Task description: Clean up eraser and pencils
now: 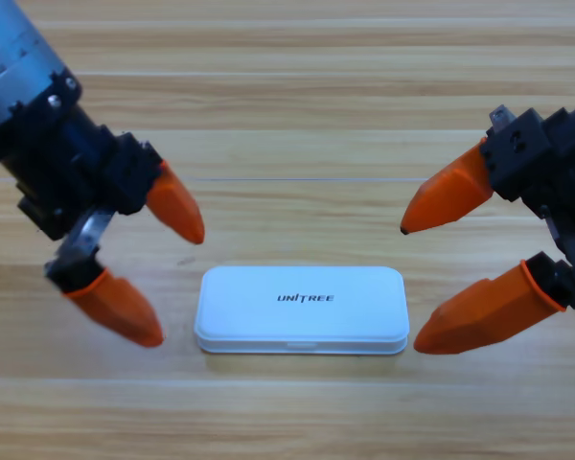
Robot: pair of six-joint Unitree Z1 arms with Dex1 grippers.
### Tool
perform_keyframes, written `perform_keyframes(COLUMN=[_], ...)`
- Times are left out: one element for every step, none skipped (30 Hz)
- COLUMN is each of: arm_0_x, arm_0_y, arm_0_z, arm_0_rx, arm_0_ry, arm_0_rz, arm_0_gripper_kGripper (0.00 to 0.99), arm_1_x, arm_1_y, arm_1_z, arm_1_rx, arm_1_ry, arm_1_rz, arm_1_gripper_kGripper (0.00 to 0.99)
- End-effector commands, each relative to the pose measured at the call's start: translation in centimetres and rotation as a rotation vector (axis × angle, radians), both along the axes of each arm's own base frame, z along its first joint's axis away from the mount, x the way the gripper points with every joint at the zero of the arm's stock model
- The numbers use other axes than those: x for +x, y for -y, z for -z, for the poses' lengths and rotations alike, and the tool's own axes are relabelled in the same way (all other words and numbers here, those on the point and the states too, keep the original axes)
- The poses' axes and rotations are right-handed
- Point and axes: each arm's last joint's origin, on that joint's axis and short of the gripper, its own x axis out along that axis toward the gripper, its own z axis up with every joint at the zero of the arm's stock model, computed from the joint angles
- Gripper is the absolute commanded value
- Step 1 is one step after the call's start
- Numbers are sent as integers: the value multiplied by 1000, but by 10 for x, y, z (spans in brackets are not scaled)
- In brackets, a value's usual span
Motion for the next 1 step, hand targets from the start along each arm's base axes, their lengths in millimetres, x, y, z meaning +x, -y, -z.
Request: perform_keyframes(arm_0_x=[-12], arm_0_y=[-4], arm_0_z=[-3], arm_0_rx=[-13], arm_0_ry=[-5], arm_0_rz=[9], arm_0_gripper_kGripper=[990], arm_1_x=[1], arm_1_y=[-10], arm_1_z=[13], arm_1_rx=[-25], arm_1_ry=[-36], arm_1_rz=[-11], arm_1_gripper_kGripper=[973])
